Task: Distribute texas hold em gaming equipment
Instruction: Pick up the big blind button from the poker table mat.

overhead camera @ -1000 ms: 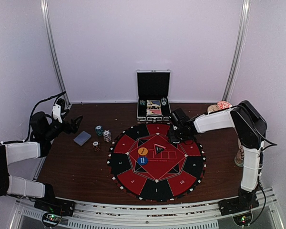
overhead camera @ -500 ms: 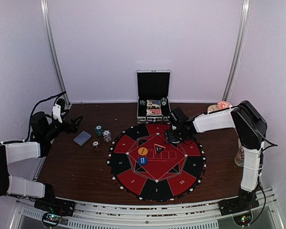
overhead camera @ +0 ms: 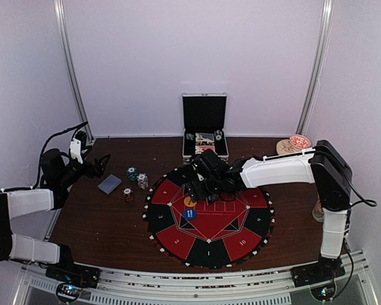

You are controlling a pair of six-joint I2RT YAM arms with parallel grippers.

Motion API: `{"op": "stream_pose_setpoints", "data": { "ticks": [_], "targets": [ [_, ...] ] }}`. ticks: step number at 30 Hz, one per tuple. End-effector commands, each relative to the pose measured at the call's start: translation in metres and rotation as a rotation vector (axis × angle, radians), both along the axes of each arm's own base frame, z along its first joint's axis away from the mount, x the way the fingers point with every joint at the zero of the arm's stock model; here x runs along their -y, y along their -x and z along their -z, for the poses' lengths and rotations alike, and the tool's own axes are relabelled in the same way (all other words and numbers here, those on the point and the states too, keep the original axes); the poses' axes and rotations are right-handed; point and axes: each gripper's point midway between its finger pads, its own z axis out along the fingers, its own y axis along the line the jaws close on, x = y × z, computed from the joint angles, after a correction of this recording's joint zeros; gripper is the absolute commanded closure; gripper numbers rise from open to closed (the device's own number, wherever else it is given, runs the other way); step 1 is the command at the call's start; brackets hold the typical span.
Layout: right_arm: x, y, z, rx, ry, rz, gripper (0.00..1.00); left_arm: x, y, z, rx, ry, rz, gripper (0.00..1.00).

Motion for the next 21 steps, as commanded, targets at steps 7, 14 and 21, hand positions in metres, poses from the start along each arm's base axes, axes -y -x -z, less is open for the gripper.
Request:
{"op": "stream_pose_setpoints", "data": {
  "ticks": [7,14,21],
  "targets": [
    [-0.036,0.006,0.035,-0.083,0.022,-0.077,0.07,-0.002,-0.001,-0.01,0.049,-0.007,-0.005,0.02],
    [-0.047,0.014,0.047,-0.097,0.044,-0.119,0.09,-0.002,-0.001,-0.011,0.053,-0.007,-0.005,0.02],
    [-0.047,0.024,0.064,-0.15,0.062,-0.134,0.12,-0.002,-0.001,-0.011,0.052,-0.008,-0.005,0.02]
  ]
}}
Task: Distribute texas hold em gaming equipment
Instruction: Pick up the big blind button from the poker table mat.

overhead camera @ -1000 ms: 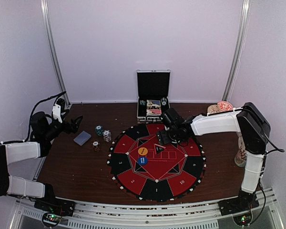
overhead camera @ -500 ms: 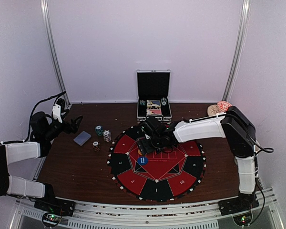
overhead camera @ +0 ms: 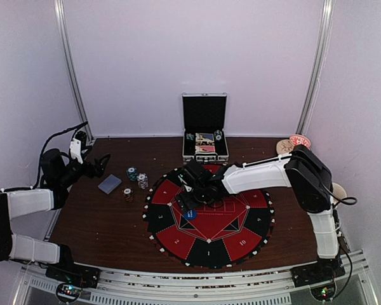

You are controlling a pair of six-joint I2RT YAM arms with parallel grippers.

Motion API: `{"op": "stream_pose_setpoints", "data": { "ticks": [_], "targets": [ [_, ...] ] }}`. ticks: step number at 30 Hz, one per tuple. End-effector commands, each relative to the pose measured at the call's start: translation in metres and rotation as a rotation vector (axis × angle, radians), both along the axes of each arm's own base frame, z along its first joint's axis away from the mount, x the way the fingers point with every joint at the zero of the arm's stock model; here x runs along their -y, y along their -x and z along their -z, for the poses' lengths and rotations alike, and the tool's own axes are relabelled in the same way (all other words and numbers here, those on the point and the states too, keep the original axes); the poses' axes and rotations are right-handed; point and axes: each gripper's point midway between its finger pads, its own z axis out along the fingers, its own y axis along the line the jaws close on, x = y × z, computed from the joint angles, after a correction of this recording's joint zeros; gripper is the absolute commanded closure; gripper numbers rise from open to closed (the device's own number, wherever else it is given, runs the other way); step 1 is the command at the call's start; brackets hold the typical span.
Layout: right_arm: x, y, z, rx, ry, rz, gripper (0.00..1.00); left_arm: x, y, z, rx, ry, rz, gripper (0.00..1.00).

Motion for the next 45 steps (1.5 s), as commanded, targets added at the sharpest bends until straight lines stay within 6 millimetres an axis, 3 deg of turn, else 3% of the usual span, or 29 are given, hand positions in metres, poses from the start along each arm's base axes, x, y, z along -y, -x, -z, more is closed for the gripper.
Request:
{"op": "stream_pose_setpoints", "data": {
  "ticks": [1,11,23,33,45],
  "targets": [
    [0.0,0.009,0.018,-0.05,0.034,-0.017,0.13,-0.002,-0.001,-0.011,0.052,-0.007,-0.005,0.02],
    [0.006,0.015,0.032,-0.087,0.052,0.001,0.23,-0.002,-0.001,-0.01,0.05,-0.008,-0.005,0.02],
    [0.009,0.017,0.035,-0.1,0.06,0.004,0.47,-0.002,-0.002,-0.009,0.047,-0.009,-0.004,0.02],
    [0.01,0.012,0.016,-0.055,0.038,0.018,0.52,-0.002,-0.003,-0.008,0.043,-0.007,-0.005,0.02],
    [0.013,-0.001,-0.032,0.05,-0.031,0.069,0.5,-0.003,-0.003,-0.009,0.045,-0.007,-0.01,0.02]
  ]
}}
